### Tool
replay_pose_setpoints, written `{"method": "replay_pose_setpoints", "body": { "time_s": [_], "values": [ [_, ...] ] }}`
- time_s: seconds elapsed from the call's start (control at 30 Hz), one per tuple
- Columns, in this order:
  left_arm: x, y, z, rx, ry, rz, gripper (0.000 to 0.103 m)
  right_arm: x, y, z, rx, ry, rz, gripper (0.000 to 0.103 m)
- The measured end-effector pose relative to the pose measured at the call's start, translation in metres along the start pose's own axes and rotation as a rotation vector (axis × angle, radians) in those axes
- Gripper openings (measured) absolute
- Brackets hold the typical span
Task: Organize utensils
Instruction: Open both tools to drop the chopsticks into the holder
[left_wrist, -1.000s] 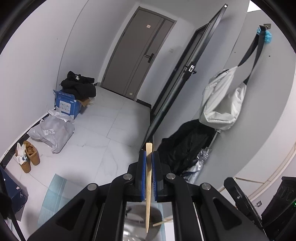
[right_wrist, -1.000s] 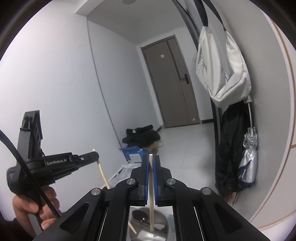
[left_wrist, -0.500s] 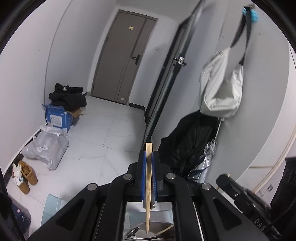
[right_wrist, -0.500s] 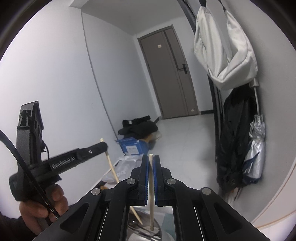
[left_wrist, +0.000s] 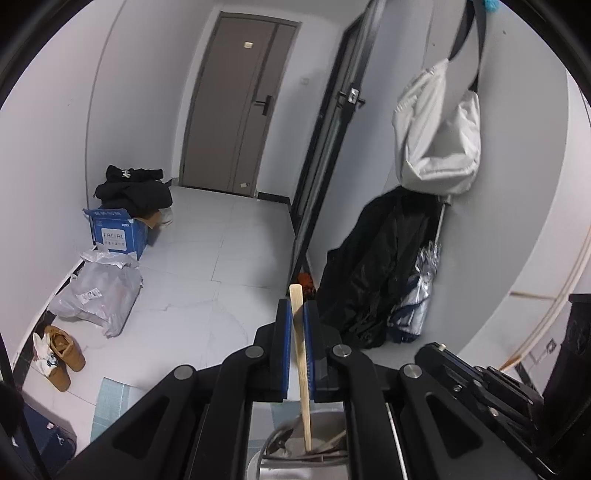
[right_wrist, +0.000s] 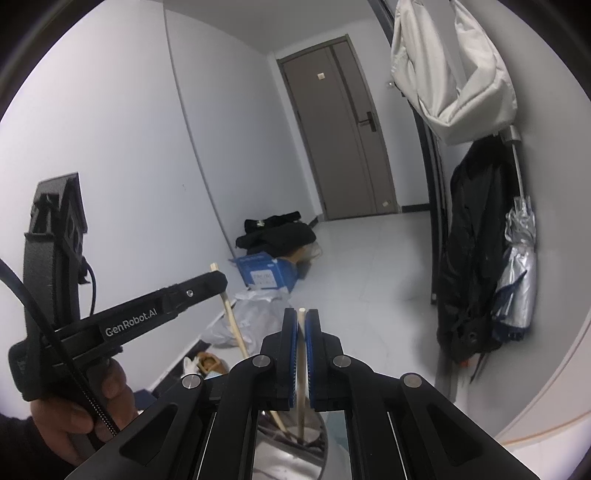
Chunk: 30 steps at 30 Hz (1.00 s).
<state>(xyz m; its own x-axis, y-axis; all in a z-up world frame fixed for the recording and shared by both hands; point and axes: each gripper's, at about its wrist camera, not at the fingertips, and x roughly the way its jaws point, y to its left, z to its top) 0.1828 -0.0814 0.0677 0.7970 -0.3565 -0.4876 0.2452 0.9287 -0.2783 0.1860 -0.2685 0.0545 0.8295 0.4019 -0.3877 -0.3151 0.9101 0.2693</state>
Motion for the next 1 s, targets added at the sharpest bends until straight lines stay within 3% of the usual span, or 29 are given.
{"method": "replay_pose_setpoints", "body": {
  "time_s": [0.3, 0.43, 0.53, 0.6, 0.73, 0.8, 0.87, 1.0],
  "values": [
    [0.002, -0.009, -0.015, 0.095, 0.118, -0.012, 0.004, 0.011, 0.000, -0.014, -0.010, 0.076, 0.017, 0.007],
    [-0.002, -0.005, -0.017, 0.090, 0.145, 0.041, 0.004, 0.003, 0.000, -0.019, -0.007, 0.080, 0.018, 0.007],
    [-0.013, 0.002, -0.015, 0.053, 0.149, 0.072, 0.020, -0.005, -0.004, -0.022, 0.017, 0.081, 0.010, 0.007],
    [-0.023, 0.004, -0.015, 0.034, 0.126, 0.089, 0.040, -0.014, -0.004, -0.023, 0.021, 0.079, -0.002, 0.009],
    [-0.045, 0.004, -0.014, 0.022, 0.076, 0.129, 0.057, -0.033, 0.000, -0.021, 0.027, 0.055, -0.019, 0.030],
    [-0.053, 0.003, -0.015, 0.018, 0.061, 0.140, 0.071, -0.044, 0.005, -0.022, 0.030, 0.038, -0.015, 0.035],
    [-0.063, 0.001, -0.017, 0.013, 0.043, 0.148, 0.079, -0.053, 0.011, -0.022, 0.025, 0.031, -0.015, 0.040],
    [-0.080, 0.001, -0.023, 0.004, 0.021, 0.168, 0.085, -0.068, 0.025, -0.028, 0.008, 0.011, -0.010, 0.052]
  ]
}}
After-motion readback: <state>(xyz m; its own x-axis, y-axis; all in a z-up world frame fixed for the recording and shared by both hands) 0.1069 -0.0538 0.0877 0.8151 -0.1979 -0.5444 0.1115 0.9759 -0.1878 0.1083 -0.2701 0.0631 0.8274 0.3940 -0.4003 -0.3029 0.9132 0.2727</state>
